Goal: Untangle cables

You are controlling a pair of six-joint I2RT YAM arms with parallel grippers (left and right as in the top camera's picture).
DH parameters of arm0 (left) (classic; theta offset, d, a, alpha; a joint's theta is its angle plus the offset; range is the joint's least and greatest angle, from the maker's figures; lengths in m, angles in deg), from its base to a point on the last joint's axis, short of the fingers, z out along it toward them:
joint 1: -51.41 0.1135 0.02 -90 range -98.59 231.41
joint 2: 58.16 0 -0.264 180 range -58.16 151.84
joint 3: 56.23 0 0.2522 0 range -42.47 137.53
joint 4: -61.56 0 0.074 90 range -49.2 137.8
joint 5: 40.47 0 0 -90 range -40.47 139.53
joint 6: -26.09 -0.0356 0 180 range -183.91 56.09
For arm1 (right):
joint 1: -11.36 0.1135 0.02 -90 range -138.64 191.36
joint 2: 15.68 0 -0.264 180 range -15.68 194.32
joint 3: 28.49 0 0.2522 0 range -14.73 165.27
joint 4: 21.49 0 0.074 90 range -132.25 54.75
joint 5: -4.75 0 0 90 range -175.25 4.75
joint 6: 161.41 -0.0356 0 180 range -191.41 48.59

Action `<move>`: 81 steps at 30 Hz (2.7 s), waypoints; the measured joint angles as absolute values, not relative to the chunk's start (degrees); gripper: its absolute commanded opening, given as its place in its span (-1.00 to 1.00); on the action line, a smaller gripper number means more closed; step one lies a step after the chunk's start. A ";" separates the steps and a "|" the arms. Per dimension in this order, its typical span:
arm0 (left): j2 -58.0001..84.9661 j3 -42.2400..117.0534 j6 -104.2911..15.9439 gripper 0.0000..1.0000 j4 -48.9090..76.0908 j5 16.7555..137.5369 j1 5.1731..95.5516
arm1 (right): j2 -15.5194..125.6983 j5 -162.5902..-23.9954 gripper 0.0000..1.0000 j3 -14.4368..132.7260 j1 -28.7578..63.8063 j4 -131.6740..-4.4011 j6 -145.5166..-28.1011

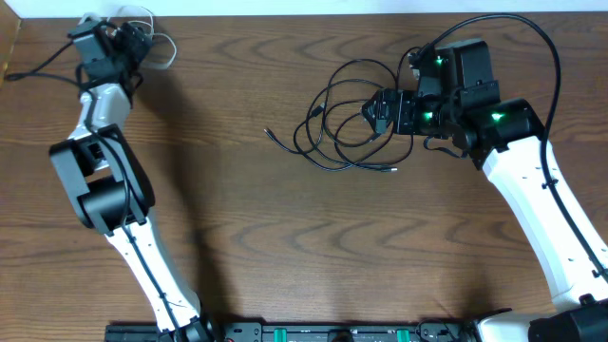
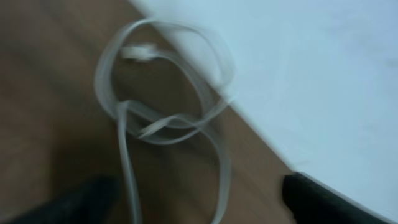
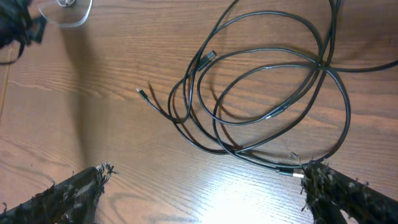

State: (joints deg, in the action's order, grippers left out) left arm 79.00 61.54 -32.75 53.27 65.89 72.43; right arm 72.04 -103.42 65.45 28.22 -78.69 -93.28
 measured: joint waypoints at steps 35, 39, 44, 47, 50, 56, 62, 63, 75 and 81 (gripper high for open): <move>60.01 61.95 -42.24 0.95 -6.18 56.78 67.95 | 72.43 -86.29 0.98 65.45 26.30 -85.67 -88.75; 49.93 61.84 -43.46 0.96 -8.50 58.13 62.53 | 74.01 -84.91 0.99 65.45 23.31 -85.56 -89.02; 38.10 62.56 -45.80 0.95 -10.92 58.85 52.08 | 76.74 -84.15 0.99 65.45 20.01 -81.14 -90.00; 36.79 62.83 -46.22 0.96 -12.32 59.55 46.92 | 78.95 -84.23 0.99 65.43 18.06 -77.47 -90.07; 38.89 61.86 -46.41 0.96 -13.15 59.53 43.49 | 82.14 -86.72 0.99 65.45 16.14 -71.81 -88.30; 40.92 57.49 -46.41 0.96 -13.89 59.51 41.43 | 91.45 -94.51 0.57 65.43 15.50 -63.85 -84.58; 40.90 57.49 -46.41 0.96 -13.98 59.53 41.43 | 96.91 -97.52 0.45 65.43 15.50 -57.78 -83.60; 40.90 57.49 -46.41 0.96 -13.96 59.51 41.43 | 97.42 -97.59 0.29 65.43 15.50 -57.16 -83.60; 40.90 57.49 -46.41 0.96 -13.96 59.51 41.43 | 99.47 -100.06 -0.97 65.45 15.50 -54.93 -83.16; 40.90 57.49 -46.41 0.96 -13.96 59.51 41.43 | 85.42 -102.61 -0.97 65.43 15.57 -54.48 -84.67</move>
